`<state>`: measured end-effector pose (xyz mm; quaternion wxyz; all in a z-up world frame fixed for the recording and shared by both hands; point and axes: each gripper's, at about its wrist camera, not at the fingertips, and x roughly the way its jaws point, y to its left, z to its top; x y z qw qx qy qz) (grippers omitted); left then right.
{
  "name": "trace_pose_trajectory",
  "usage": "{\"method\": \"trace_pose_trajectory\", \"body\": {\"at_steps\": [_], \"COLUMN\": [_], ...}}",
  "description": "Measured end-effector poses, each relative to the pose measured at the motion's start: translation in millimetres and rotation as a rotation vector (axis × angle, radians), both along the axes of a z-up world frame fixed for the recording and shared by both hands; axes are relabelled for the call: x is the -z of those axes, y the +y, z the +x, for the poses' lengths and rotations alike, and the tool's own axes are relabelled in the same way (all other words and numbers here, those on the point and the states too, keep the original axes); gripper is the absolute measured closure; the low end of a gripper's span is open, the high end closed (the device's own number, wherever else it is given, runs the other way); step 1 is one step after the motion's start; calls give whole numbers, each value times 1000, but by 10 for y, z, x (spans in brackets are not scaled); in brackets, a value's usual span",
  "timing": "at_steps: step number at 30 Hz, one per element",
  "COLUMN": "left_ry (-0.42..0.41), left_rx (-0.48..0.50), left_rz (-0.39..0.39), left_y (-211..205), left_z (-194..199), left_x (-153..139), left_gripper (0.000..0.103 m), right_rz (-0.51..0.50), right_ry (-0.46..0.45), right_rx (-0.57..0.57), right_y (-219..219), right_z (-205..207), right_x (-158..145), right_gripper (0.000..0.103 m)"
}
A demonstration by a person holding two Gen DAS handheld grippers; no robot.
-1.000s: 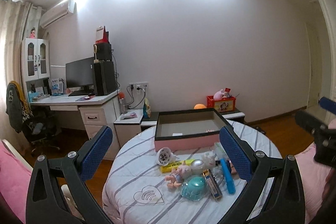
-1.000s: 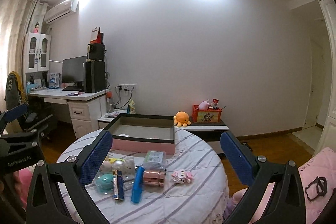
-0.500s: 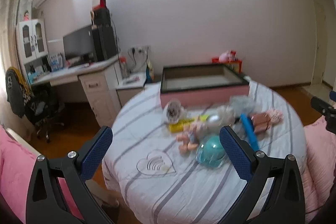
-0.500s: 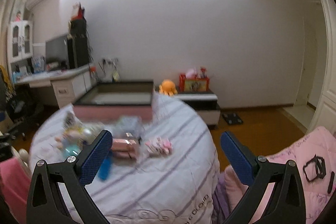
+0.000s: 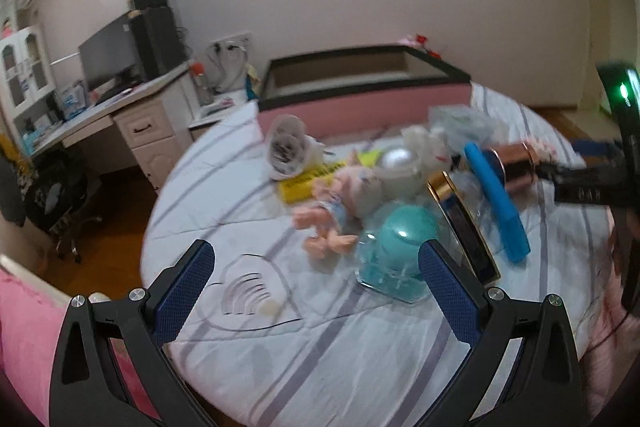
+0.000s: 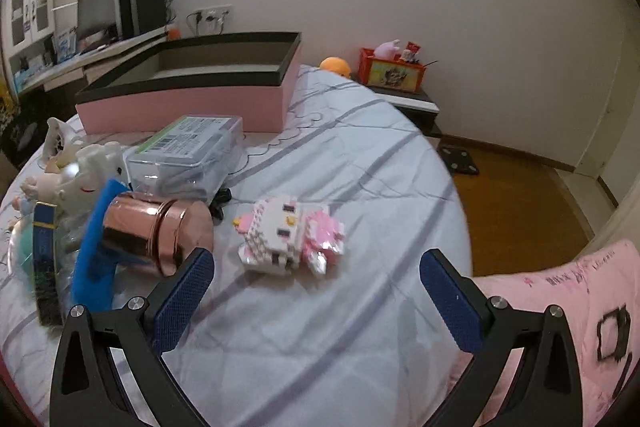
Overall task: Organize rigid objects
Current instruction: 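Move the left tool to the teal speaker while the right tool approaches the pink block cat, then grasp the teal speaker with the left tool while the right tool grasps the pink block cat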
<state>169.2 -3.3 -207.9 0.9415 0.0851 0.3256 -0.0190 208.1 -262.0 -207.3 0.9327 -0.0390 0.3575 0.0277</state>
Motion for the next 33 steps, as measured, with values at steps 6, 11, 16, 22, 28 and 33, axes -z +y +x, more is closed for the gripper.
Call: {"method": "trace_pose_trajectory", "body": {"at_steps": [6,11,16,22,28,33], "left_ry": [54,70,92,113,97,109], "left_rx": [102,165,151,143,118,119], "left_rz": [-47,-73,-74,-32,-103,-121], "left_y": [-184,-268,-222,-274,-157,-51], "left_z": [92,85,209,292,176,0], "left_x": [98,179,204,288,267,261], "left_gripper": [1,11,29,25,47,47], "right_rz": [39,51,64,57,87,96], "right_ry": [35,52,66,67,37,38], "right_rx": [-1,-13,-30,-29,-27,-27], "right_y": [-84,-83,-85,-67,-123,-117], "right_z": [165,259,322,340,303,244], "right_x": [38,70,98,106,99,87], "right_gripper": [0,2,19,19,43,43]}}
